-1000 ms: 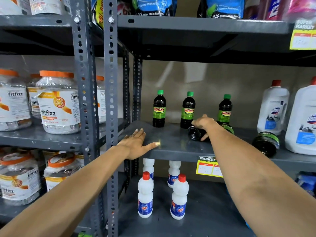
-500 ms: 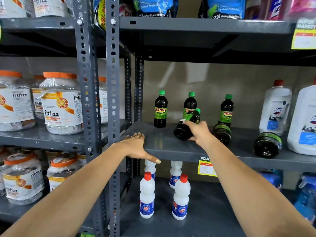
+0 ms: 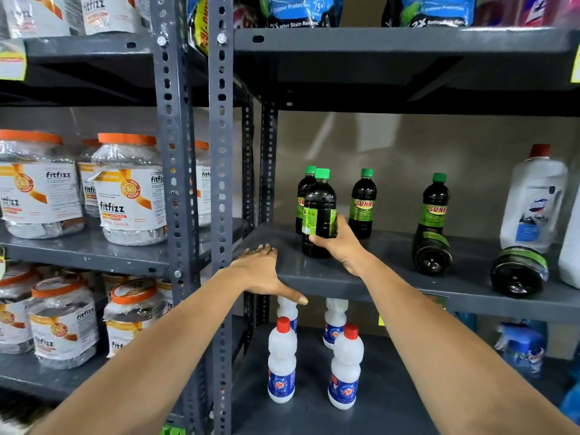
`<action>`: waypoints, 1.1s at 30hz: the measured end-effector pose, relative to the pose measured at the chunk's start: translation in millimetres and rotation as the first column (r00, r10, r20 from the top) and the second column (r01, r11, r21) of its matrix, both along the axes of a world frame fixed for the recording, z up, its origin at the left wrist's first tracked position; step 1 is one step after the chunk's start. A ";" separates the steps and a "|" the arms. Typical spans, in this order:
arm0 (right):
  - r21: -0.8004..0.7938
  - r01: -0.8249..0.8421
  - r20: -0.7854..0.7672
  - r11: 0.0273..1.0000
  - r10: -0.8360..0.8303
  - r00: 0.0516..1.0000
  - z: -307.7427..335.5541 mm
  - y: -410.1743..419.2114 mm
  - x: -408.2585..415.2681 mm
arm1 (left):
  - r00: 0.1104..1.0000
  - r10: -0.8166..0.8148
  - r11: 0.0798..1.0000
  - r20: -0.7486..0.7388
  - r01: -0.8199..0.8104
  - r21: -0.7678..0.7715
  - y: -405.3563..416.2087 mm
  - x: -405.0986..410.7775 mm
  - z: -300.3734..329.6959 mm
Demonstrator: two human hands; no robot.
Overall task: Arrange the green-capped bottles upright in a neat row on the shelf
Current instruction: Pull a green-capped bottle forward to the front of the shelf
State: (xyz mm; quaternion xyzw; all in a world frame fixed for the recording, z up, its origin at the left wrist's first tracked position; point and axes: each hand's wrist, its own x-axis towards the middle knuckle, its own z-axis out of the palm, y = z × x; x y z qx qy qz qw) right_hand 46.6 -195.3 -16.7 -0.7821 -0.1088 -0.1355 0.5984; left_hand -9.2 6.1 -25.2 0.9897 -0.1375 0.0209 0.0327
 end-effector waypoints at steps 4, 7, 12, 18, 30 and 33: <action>0.084 -0.012 -0.051 0.996 0.016 0.999 1.2 -1.8 6.4 | 0.999 -0.003 1.000 0.052 0.003 0.007 0.6 -2.7 -2.5; 0.030 0.033 -0.021 0.999 -0.032 0.999 0.6 -1.8 3.4 | 0.995 -0.008 1.000 0.098 0.007 0.009 0.4 -6.8 -3.4; 0.023 0.002 -0.021 1.000 -0.002 1.000 0.5 -0.4 4.7 | 0.990 -0.018 1.000 0.143 0.015 0.022 -0.2 -10.5 -3.6; 0.045 0.002 0.007 0.999 -0.003 1.000 1.6 -0.6 1.4 | 0.987 -0.019 1.000 0.161 0.018 0.009 -0.1 -11.9 -3.6; -0.008 -0.019 -0.025 1.000 0.019 1.000 -0.6 0.8 3.4 | 0.988 -0.009 1.000 0.157 0.011 -0.009 0.1 -14.2 -4.5; -0.049 -0.002 -0.009 0.999 0.002 1.000 -2.2 0.1 1.4 | 0.987 -0.013 1.000 0.162 0.015 -0.010 -0.1 -13.5 -4.3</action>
